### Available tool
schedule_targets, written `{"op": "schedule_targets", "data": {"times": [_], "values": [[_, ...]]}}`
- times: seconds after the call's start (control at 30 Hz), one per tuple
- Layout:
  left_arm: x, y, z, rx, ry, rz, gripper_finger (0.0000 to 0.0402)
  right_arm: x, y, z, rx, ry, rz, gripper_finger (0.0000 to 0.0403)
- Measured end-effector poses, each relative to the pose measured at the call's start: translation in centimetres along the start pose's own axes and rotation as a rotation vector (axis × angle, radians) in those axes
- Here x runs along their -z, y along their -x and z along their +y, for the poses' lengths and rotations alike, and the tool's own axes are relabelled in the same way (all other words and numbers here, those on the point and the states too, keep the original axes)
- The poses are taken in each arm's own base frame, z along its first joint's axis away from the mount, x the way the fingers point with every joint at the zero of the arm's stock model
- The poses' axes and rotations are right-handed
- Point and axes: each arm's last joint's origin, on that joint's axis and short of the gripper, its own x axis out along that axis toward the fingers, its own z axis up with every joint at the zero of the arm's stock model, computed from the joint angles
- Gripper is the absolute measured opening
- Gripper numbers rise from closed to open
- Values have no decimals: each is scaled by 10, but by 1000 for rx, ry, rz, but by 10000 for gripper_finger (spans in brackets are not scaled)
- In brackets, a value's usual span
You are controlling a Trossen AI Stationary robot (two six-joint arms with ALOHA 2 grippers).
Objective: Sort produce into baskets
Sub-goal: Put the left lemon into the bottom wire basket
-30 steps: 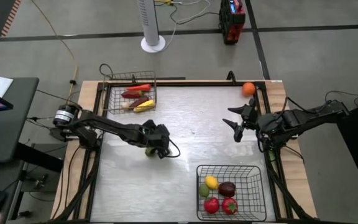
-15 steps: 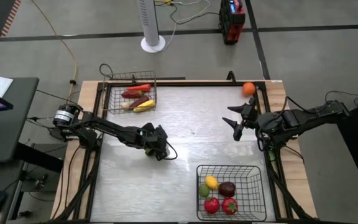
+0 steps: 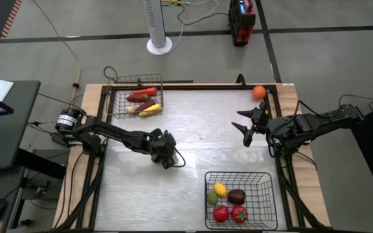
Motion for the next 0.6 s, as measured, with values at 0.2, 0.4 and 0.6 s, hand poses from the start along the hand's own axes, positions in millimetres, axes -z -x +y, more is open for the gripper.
{"op": "schedule_targets", "data": {"times": [0.2,0.4,0.6], "values": [[-38,26,-25,241,-21,-207,138,0,0,0,0,2,0,276],[-66,51,-50,458,11,-439,138,0,0,0,-1,12,-3,276],[-74,70,-69,611,50,-619,139,-1,0,0,-1,11,-6,276]]}}
